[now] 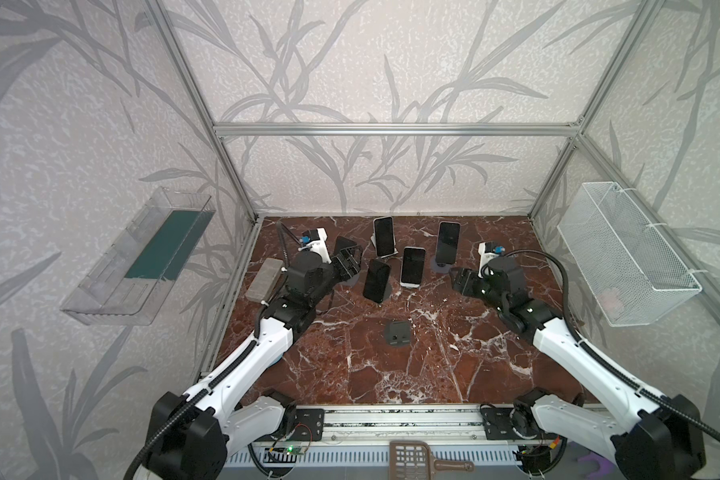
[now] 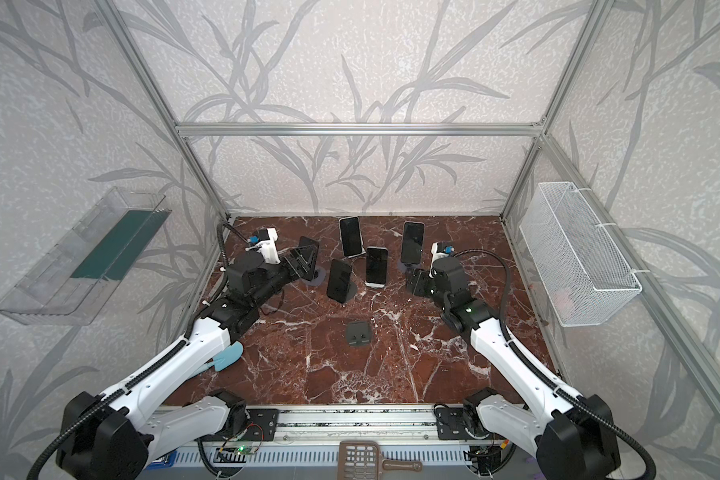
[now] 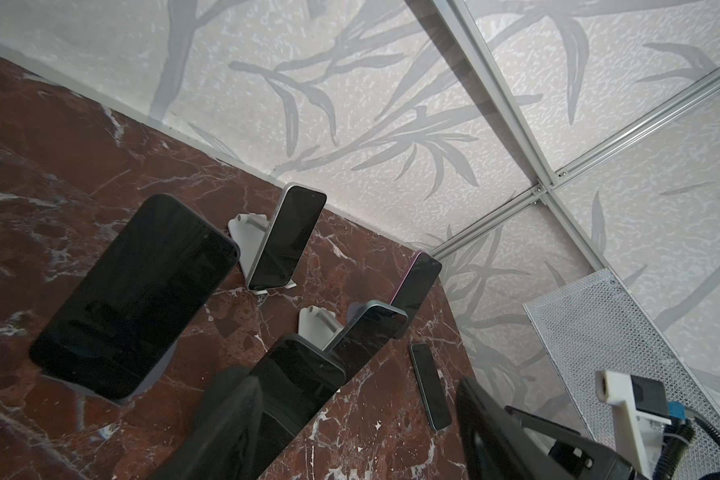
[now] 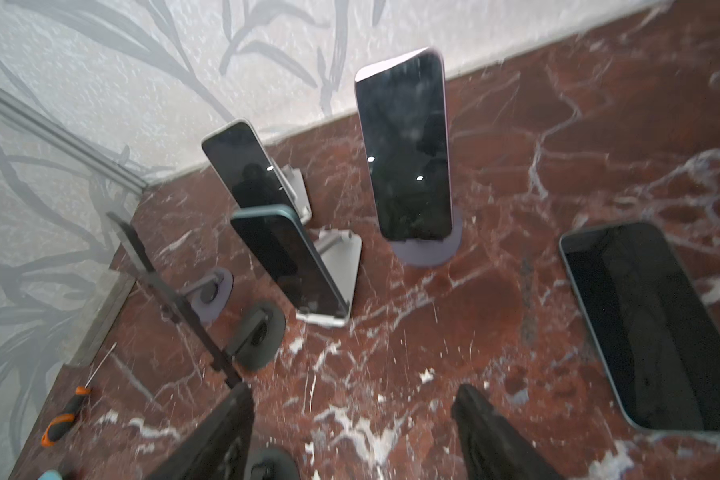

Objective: Remove the phone from the phone stand
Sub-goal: 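Move the open right gripper toward the purple-edged phone on its stand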

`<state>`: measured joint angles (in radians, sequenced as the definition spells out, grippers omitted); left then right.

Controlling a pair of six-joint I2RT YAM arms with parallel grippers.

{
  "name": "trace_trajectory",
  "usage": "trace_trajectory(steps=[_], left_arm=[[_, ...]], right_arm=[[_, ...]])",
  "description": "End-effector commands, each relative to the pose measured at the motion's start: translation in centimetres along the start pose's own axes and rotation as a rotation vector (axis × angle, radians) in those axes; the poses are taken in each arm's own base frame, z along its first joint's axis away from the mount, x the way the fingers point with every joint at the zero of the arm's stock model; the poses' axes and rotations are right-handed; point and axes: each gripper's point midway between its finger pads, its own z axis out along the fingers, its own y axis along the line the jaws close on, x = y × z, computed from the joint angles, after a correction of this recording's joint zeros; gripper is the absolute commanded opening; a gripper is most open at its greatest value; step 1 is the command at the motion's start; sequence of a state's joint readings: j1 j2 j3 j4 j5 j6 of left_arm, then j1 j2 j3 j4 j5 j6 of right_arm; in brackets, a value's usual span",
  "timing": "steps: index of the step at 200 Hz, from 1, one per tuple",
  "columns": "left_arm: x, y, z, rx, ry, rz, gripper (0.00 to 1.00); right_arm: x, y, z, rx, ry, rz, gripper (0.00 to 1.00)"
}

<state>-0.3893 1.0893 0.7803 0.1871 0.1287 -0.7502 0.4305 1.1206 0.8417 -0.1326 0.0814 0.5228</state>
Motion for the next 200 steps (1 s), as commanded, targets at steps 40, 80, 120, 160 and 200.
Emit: trace_trajectory(steps=[40,80,120,160,200], left_arm=[[-2.6,-0.4,-1.6,-0.012,-0.107,0.075,0.74],[-2.2,0.7,-1.1,-0.058,-0.1,0.06,0.74],[-1.2,0.0,-0.3,-0.011,-0.043,0.012,0.74],[-0.9,-0.4,-0.1,0.019,-0.024,-0.025,0.74],[-1.1,-0.4,-0.3,0.021,-0.034,-0.027,0.74]], right_arm=[[-4.5,2.4,0.2,0.144,-0.157,-0.13,0.86],[-2.6,3.8,-0.3,0.117,-0.097,-0.194,0.88],[-2.9,2.0,-1.4,0.185,-0.128,-0.103,0.99],[-1.8,2.6,-2.0,0.028,-0.124,-0.211,0.78],[-2.7,1.7,-0.8,0.148,-0.089,-0.29,0.78]])
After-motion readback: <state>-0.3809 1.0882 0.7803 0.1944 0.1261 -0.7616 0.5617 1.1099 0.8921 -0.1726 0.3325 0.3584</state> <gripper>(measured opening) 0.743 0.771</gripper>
